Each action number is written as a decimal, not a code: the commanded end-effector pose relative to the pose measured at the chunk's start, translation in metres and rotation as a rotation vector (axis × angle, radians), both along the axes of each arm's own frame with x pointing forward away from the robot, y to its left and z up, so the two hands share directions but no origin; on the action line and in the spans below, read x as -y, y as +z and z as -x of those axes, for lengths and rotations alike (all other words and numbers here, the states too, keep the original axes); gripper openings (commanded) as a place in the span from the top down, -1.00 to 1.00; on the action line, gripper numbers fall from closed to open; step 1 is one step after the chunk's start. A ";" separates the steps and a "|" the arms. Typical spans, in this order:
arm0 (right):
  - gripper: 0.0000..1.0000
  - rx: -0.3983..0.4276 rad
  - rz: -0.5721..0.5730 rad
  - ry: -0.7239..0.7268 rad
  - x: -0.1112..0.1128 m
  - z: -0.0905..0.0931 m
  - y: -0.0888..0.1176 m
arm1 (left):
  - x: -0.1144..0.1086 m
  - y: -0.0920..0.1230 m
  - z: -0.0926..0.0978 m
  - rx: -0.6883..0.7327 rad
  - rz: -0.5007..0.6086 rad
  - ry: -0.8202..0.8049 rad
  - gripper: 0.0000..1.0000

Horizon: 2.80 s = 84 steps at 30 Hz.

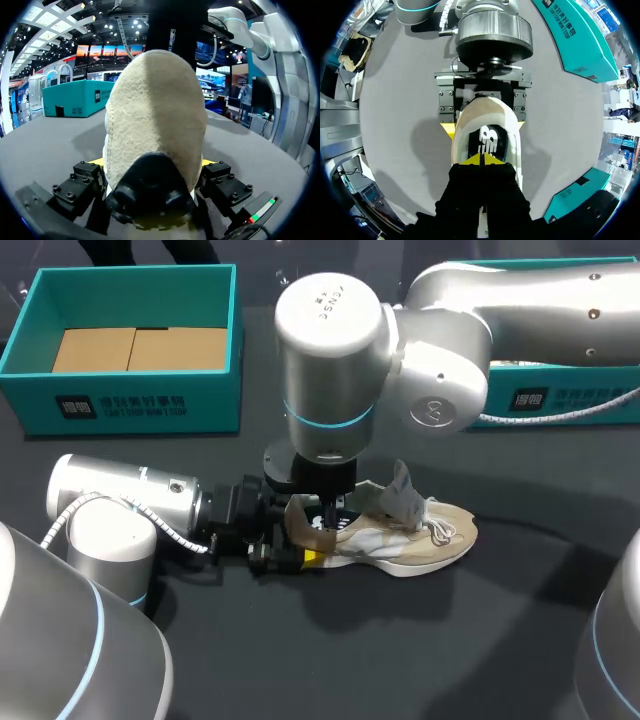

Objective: Take the shoe out of the shoebox, open the shoe tongue, remove and reinsert the insole, then place the shoe into the shoebox

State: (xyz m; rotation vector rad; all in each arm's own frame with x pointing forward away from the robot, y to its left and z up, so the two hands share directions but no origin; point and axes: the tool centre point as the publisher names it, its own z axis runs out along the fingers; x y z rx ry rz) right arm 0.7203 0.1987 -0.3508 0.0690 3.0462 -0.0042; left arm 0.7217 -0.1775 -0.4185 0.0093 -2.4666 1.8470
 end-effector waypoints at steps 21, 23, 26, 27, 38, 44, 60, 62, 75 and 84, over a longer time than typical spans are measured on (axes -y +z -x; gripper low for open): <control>1.00 0.051 0.004 -0.120 0.042 0.013 -0.021 | 0.001 -0.005 0.001 0.001 0.000 0.003 1.00; 1.00 0.059 0.003 -0.123 0.043 0.011 -0.018 | 0.001 -0.005 0.001 0.001 0.000 0.003 1.00; 1.00 0.086 0.011 -0.106 0.039 0.005 -0.010 | 0.001 -0.005 0.001 0.001 0.000 0.003 1.00; 1.00 0.091 0.012 -0.096 0.037 0.003 -0.009 | 0.001 -0.005 0.001 0.001 0.000 0.003 1.00; 1.00 0.091 -0.003 -0.029 0.017 -0.014 -0.014 | 0.001 -0.005 0.001 0.001 0.000 0.003 1.00; 1.00 0.082 -0.012 0.002 0.007 -0.022 -0.019 | 0.001 -0.005 0.001 0.001 0.000 0.003 1.00; 1.00 0.047 0.015 -0.112 0.046 -0.006 -0.029 | 0.001 -0.005 0.001 0.001 0.000 0.003 1.00; 1.00 0.053 0.020 -0.119 0.049 -0.005 -0.027 | 0.001 -0.005 0.001 0.001 0.000 0.003 1.00; 0.40 0.046 0.010 -0.120 0.056 -0.015 -0.029 | 0.001 -0.005 0.001 0.001 0.000 0.003 1.00; 0.26 -0.050 -0.058 -0.071 0.055 -0.026 -0.044 | 0.001 -0.005 0.001 0.001 0.000 0.003 1.00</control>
